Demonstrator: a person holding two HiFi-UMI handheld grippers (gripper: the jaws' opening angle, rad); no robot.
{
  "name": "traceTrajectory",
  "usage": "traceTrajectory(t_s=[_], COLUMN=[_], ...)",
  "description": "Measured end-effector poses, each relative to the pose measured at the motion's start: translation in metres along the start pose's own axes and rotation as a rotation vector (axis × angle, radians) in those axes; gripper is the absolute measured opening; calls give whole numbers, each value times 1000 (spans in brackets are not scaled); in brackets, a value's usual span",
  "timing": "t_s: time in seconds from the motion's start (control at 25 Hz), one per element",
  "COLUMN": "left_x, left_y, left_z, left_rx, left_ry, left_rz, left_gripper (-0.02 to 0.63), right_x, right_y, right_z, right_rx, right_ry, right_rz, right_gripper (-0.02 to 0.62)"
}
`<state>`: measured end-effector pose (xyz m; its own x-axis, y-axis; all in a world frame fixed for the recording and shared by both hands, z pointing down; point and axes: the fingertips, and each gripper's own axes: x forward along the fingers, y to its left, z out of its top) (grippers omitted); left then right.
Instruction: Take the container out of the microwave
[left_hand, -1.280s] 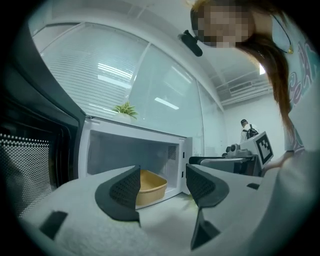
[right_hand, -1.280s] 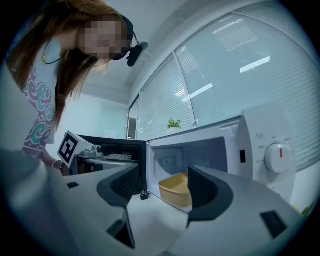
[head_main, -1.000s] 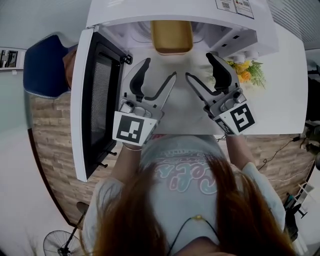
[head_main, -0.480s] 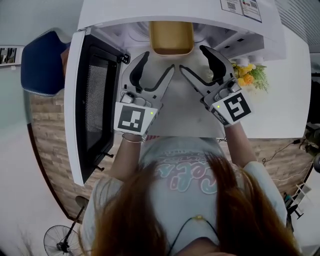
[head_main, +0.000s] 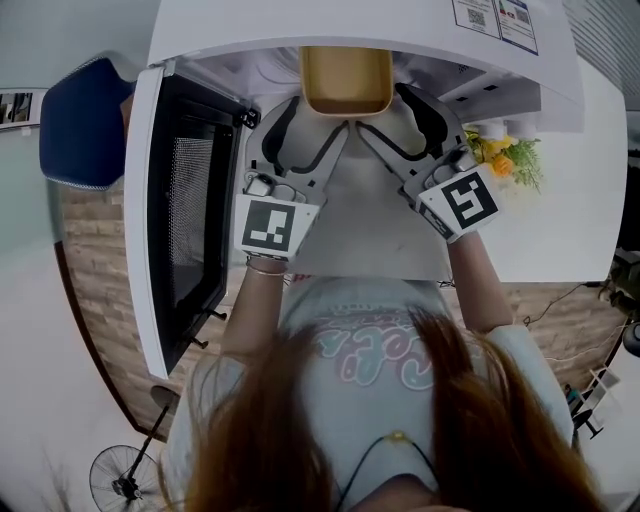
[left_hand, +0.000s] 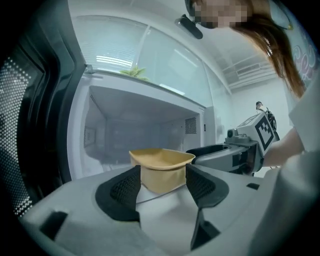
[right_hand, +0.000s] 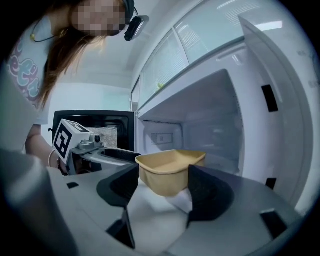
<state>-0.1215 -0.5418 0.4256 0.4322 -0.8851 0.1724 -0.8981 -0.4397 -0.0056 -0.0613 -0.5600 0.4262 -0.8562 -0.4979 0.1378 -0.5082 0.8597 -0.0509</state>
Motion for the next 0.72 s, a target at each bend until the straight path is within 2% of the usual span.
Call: traceTrajectory(t_s=[0.2,0.72], left_x=[7,16], left_y=[3,4], left_z=[-10,-20], left_rx=[7,-10], left_ry=[36,47], left_rz=[-7,-16], left_gripper=[256,241], right_x=[9,18], right_y=[-1,-6], right_z=[-10,-18], right_rx=[-12,-17], right_ry=[36,44], right_rz=[14,12], right_gripper=[299,276])
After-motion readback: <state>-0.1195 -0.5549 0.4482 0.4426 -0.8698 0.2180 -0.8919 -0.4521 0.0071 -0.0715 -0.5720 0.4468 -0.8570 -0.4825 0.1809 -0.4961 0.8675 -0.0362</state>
